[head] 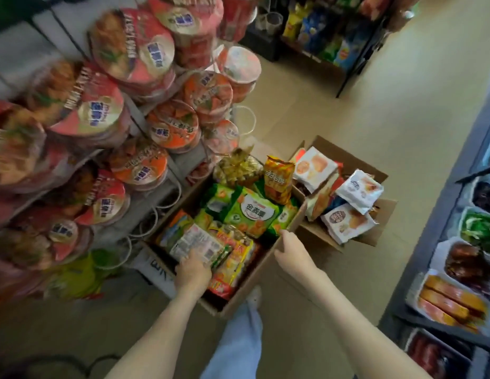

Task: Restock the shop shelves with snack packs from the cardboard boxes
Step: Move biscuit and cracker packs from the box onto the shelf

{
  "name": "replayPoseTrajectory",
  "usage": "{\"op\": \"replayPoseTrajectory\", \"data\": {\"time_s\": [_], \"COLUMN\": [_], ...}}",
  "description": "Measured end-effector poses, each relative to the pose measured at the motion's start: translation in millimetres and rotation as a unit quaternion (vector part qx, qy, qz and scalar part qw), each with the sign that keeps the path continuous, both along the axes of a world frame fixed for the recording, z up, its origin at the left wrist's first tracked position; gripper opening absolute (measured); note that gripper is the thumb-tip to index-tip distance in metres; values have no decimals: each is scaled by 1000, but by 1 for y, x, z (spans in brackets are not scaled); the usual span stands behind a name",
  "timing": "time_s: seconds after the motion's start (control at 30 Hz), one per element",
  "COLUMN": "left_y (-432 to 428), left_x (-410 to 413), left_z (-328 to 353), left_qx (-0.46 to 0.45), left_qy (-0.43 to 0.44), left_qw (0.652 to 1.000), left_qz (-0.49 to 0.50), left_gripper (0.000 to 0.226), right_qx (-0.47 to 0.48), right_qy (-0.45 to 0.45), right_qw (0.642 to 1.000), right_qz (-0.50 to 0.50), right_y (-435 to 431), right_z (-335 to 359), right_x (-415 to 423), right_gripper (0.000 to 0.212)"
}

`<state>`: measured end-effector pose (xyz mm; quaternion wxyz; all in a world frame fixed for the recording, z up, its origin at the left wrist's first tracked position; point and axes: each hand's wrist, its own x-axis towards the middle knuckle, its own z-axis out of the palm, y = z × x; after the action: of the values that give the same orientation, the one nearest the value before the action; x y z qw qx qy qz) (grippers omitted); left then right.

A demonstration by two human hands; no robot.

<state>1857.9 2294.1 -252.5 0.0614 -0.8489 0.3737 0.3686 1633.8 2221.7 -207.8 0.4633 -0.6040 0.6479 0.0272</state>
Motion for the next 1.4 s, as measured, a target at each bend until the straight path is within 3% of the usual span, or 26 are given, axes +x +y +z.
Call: {"op": "replayPoseTrajectory", "data": {"time_s": [0.07, 0.17, 0.27, 0.43, 0.6, 0.77, 0.87, 1.1, 1.3, 1.4], "left_y": [-1, -6, -8, -11, -13, -14, -20, -21, -6, 0], "left_x": [18, 33, 43, 51, 53, 52, 54, 44, 36, 34], "left_z": [-18, -39, -51, -62, -62, -57, -51, -42, -39, -37], "left_qx": [31, 66, 82, 80, 60, 5, 4, -22, -31, -43], "left_qy": [8, 26, 29, 65, 124, 206, 213, 218, 187, 191], "left_qw": [999, 994, 993, 988, 971, 925, 894, 891, 915, 915], "left_qz": [35, 87, 77, 119, 193, 318, 393, 399, 357, 352], "left_gripper": [63, 69, 73, 75, 87, 108, 119, 106, 108, 109], "right_qx": [38, 90, 135, 127, 94, 112, 82, 93, 132, 160], "right_qy": [-13, -39, -39, 29, 65, -77, -132, -202, -175, -155], "right_qw": [999, 992, 985, 987, 982, 986, 982, 974, 975, 974], "right_qz": [34, 81, 97, 98, 153, 93, 105, 34, 31, 50], "right_y": [-8, -11, -9, -5, -7, 1, 11, 28, 43, 48], "right_z": [-31, -65, -90, -119, -121, -104, -93, -85, -95, -101], "right_x": [32, 77, 111, 138, 149, 156, 160, 148, 137, 137], "right_gripper": [39, 58, 56, 73, 44, 30, 30, 40, 75, 72]}}
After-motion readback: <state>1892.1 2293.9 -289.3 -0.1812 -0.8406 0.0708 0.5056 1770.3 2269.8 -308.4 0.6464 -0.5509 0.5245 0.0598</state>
